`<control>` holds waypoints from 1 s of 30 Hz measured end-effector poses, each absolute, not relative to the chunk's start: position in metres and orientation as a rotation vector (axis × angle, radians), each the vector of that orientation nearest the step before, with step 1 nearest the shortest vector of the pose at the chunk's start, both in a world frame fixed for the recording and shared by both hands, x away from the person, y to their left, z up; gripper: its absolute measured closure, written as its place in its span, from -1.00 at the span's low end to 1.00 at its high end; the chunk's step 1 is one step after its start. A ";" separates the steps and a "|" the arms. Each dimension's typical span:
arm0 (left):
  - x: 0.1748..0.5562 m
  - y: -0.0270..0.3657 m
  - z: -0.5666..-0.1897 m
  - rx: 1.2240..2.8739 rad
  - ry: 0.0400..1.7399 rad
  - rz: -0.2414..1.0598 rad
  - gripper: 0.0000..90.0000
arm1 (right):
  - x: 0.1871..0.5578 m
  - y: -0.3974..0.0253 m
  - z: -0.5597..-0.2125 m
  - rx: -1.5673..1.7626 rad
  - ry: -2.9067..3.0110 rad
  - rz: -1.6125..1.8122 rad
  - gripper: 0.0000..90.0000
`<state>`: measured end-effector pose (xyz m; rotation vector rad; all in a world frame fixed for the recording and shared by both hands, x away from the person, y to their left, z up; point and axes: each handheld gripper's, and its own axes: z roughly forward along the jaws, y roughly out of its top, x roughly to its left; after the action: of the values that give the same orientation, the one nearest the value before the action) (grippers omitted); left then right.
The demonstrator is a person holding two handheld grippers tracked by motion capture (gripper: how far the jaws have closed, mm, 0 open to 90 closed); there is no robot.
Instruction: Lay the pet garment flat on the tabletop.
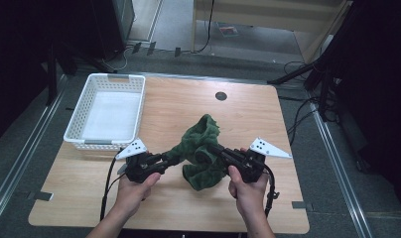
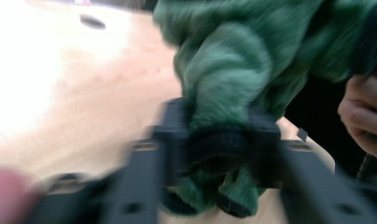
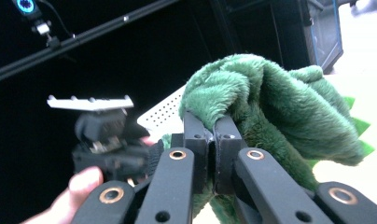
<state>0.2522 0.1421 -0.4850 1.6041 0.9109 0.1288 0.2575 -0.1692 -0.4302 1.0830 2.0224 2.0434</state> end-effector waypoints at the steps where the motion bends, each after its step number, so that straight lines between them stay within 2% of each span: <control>1: 0.251 0.145 -0.481 1.597 0.908 0.156 0.79 | 0.258 -0.170 -0.430 1.076 2.032 2.028 0.95; 7: 0.240 0.163 -0.454 1.581 0.816 0.222 0.84 | 0.253 -0.179 -0.423 1.037 2.090 1.918 0.94; 9: 0.234 0.169 -0.441 1.581 0.759 0.214 0.84 | 0.251 -0.180 -0.420 1.031 2.106 1.918 0.94; 11: 0.231 0.172 -0.431 1.582 0.695 0.114 0.82 | 0.246 -0.181 -0.413 0.987 2.177 1.910 0.92; 12: 0.231 0.173 -0.429 1.594 0.687 0.114 0.81 | 0.246 -0.181 -0.412 0.994 2.185 1.898 0.92; 16: 0.251 0.168 -0.438 1.633 0.837 0.129 0.78 | 0.262 -0.180 -0.419 1.063 2.237 1.814 0.90; 17: 0.263 0.165 -0.446 1.652 0.872 0.117 0.78 | 0.288 -0.182 -0.433 1.144 2.269 1.729 0.89; 18: 0.280 0.158 -0.458 1.691 0.932 0.156 0.78 | 0.297 -0.183 -0.439 1.168 2.267 1.713 0.89; 21: 0.305 0.147 -0.473 1.705 1.031 0.157 0.77 | 0.326 -0.185 -0.456 1.275 2.249 1.713 0.88; 22: 0.325 0.138 -0.483 1.704 1.137 0.192 0.57 | 0.356 -0.185 -0.476 1.411 2.136 1.654 0.68; 23: 0.325 0.138 -0.483 1.704 1.137 0.192 0.43 | 0.356 -0.185 -0.476 1.411 2.136 1.654 0.68; 24: 0.341 0.130 -0.494 1.685 1.192 0.276 0.16 | 0.378 -0.185 -0.494 1.536 2.059 1.547 0.45; 26: 0.350 0.129 -0.498 1.673 1.255 0.316 -0.08 | 0.390 -0.188 -0.505 1.594 2.024 1.480 0.16; 29: 0.349 0.134 -0.496 1.666 1.257 0.332 -0.25 | 0.393 -0.196 -0.507 1.623 1.993 1.426 0.13; 30: 0.345 0.137 -0.494 1.667 1.246 0.344 -0.30 | 0.384 -0.206 -0.502 1.599 1.978 1.435 0.13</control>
<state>0.3454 0.1365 -0.4936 1.6672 1.2457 0.3443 0.3841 -0.2056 -0.5018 1.5992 1.9783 1.4348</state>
